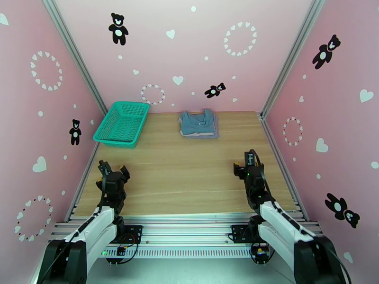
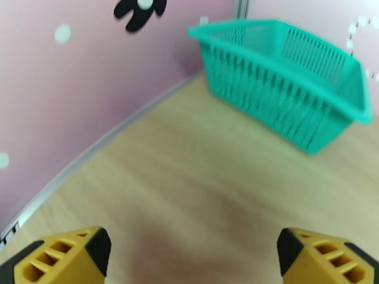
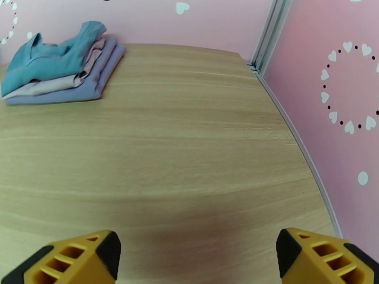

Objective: Fold and stack the mixed laundry pile

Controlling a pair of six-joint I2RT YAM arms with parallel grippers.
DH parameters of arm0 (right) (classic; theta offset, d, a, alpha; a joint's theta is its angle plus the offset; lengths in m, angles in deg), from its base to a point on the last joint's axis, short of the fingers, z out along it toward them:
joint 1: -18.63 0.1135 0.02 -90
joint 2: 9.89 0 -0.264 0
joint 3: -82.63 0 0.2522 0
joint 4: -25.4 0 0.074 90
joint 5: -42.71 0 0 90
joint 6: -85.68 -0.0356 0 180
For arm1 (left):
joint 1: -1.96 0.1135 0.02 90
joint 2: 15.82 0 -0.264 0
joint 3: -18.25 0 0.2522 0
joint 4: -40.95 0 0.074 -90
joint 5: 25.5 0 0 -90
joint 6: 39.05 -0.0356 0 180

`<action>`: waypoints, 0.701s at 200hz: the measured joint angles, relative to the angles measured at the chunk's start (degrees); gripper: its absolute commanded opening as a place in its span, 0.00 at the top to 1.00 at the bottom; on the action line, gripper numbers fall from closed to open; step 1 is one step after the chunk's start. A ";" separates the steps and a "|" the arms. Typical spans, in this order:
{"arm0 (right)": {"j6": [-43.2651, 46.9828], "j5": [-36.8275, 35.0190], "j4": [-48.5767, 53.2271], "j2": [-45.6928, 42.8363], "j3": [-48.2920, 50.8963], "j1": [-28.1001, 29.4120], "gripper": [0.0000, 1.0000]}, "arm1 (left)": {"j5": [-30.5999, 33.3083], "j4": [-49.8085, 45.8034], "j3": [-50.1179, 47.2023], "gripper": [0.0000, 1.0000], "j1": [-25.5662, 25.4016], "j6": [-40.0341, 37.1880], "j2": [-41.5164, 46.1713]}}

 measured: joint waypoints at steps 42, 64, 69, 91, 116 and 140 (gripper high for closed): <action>0.98 6.64 -13.97 21.31 -5.20 -2.27 0.01 | -11.26 10.25 10.58 0.01 0.35 -5.55 -18.80; 2.25 12.20 -12.90 27.26 -10.69 -2.54 0.01 | -16.02 18.62 14.10 0.01 0.33 -8.94 -28.55; 2.19 13.46 -12.85 27.32 -11.45 -2.93 0.01 | -17.03 19.80 14.38 0.01 0.33 -9.60 -30.47; 1.84 17.11 -12.96 27.30 -13.81 -5.22 0.01 | -19.58 20.94 14.05 0.01 0.35 -10.93 -33.40; 1.75 18.67 -12.66 27.32 -13.99 -5.92 0.01 | -20.87 22.71 14.08 0.01 0.35 -11.52 -33.38; 1.77 19.71 -12.52 27.32 -13.99 -5.86 0.01 | -21.27 22.99 14.08 0.01 0.35 -11.91 -33.38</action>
